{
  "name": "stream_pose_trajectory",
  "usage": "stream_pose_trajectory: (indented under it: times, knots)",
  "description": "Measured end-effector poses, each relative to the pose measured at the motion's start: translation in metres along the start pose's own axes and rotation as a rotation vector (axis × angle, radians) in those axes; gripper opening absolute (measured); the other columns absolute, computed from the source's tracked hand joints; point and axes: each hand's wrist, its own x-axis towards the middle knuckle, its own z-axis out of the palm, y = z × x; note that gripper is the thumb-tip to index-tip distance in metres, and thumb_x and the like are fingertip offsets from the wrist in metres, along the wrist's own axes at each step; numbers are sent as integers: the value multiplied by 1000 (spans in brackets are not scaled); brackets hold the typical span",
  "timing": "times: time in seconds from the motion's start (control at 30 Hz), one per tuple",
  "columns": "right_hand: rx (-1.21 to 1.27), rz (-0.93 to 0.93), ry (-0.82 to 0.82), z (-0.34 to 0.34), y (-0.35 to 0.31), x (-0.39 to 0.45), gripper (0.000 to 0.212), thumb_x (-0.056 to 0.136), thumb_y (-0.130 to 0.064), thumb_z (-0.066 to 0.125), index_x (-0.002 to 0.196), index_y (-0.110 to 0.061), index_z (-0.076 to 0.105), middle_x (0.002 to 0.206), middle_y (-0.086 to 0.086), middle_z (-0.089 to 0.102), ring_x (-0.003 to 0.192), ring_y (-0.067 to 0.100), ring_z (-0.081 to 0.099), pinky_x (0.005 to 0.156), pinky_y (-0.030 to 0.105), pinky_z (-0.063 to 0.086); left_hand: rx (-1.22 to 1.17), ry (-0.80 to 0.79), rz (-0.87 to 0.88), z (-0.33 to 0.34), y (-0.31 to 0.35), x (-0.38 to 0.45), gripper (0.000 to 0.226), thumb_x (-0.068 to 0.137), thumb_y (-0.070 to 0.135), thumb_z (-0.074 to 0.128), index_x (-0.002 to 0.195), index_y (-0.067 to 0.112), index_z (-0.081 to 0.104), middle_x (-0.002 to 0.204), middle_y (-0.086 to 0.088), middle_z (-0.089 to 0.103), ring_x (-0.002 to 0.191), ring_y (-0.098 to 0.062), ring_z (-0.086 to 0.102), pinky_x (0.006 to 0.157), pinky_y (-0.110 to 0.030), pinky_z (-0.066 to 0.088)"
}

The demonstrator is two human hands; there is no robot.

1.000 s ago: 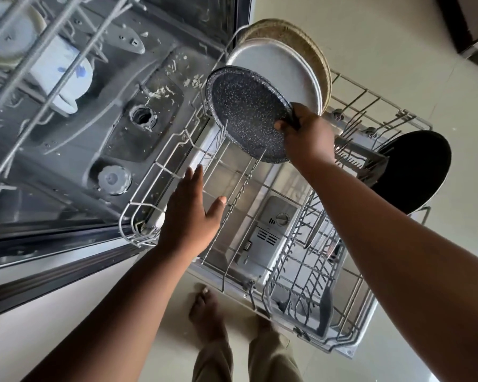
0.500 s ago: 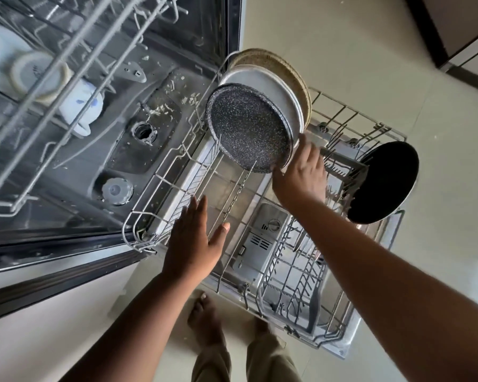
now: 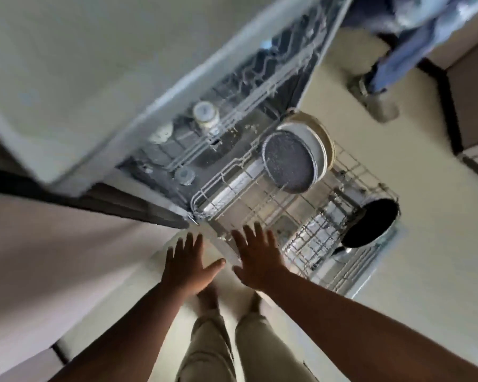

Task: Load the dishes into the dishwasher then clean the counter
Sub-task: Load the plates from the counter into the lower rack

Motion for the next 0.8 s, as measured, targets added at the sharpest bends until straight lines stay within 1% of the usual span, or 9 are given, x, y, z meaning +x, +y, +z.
stream_pose_trajectory:
  times: [0.1,0.2,0.43,0.47,0.53,0.57,0.63,0.7,0.8]
  knots:
    - [-91,-131,13,-27,-31,-15,85,94,-50,48,156,-19,0,163,16,2,148,38,-8,117,53,-4,-7,22,-41,-16,-20,-49,122,59,96,-2,155,22,-2,163,-9,-5,149,-30,0,119,-47,3]
    - [-185,-265,27,-53,-65,-26,86,93,-52,50,156,-20,2,162,17,5,148,39,-6,118,53,-3,-17,59,-66,-27,-40,-94,142,36,90,-32,155,21,-1,163,-10,-4,149,-31,1,118,-49,2]
    - [-423,-530,68,-99,-167,-55,85,95,-54,45,156,-19,-3,162,17,3,148,39,-7,118,53,-1,-172,144,-187,-39,-101,-181,137,41,89,-32,155,18,-5,160,-8,-14,149,-31,-5,118,-49,-1]
    - [-452,-564,70,-102,-185,-59,85,95,-54,45,156,-19,-3,162,17,4,148,38,-7,118,53,0,-203,160,-199,-36,-113,-192,133,49,90,-27,155,16,5,159,-9,-8,149,-34,5,117,-51,7]
    - [-481,-623,72,-106,-223,-67,85,95,-53,45,156,-19,-3,162,16,5,149,37,-6,118,51,1,-199,232,-233,-30,-142,-216,113,76,87,-6,144,12,44,149,-11,20,133,-38,44,103,-55,37]
    - [-489,-656,67,-106,-243,-71,85,95,-53,46,156,-19,-3,162,16,6,149,37,-5,118,51,2,-202,266,-252,-29,-155,-232,106,81,85,1,139,12,52,145,-11,24,128,-37,51,98,-54,42]
    - [-512,-727,60,-104,-286,-82,87,93,-50,50,155,-20,-1,161,17,9,149,37,-4,118,50,5,-294,269,-268,-30,-186,-262,119,65,91,-9,153,17,22,152,-7,-2,146,-34,18,115,-53,18]
    - [-525,-794,69,-101,-333,-97,88,91,-49,54,155,-19,1,160,17,15,149,38,0,118,50,8,-368,272,-340,-25,-217,-297,130,46,91,-19,155,21,-6,157,-4,-20,148,-28,-13,117,-47,-8]
    - [-549,-904,61,-100,-408,-124,89,91,-48,55,155,-19,1,158,16,18,149,36,2,118,48,12,-390,334,-435,-24,-261,-353,144,32,93,-29,155,21,-4,162,-6,-13,148,-28,-13,118,-45,-7]
